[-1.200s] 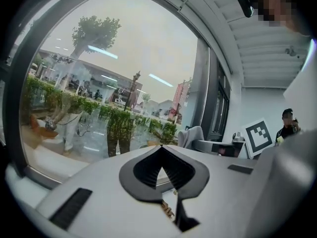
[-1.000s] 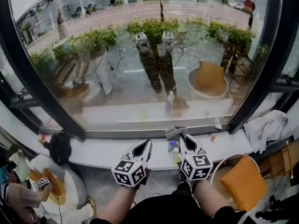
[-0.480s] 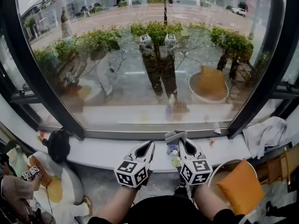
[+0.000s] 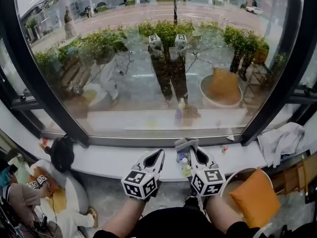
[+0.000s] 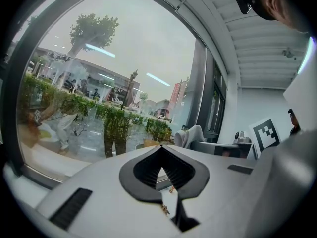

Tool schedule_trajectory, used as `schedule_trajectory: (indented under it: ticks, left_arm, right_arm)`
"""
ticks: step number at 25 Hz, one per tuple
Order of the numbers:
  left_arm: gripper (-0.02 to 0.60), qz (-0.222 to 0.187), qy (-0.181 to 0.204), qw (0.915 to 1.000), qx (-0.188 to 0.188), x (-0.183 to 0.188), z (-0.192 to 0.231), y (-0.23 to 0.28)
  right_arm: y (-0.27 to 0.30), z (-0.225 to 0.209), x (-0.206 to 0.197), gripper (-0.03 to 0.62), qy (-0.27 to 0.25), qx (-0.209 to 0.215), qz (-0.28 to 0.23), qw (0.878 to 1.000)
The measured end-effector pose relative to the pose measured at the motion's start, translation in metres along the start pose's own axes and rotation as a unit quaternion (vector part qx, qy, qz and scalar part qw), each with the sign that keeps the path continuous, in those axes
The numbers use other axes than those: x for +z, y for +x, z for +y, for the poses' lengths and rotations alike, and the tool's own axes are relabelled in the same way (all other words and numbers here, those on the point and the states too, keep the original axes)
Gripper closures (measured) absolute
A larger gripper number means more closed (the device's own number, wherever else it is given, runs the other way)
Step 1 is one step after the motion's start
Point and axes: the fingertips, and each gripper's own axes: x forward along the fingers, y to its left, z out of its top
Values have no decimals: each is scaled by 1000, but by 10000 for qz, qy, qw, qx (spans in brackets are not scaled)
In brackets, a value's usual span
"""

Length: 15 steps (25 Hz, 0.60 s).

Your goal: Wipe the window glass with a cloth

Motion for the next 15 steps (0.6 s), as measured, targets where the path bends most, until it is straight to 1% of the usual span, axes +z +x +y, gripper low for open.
schedule_trajectory:
  ticks: [10, 15]
  left_arm:
    - [574, 18, 46, 9999, -98, -3, -17, 3]
    - [574, 27, 57, 9999, -122, -4, -20, -1]
  right_arm:
    - [-13, -11, -3, 556, 8, -85, 13, 10000]
    - [-19, -8, -3, 556, 10, -109, -21, 9999]
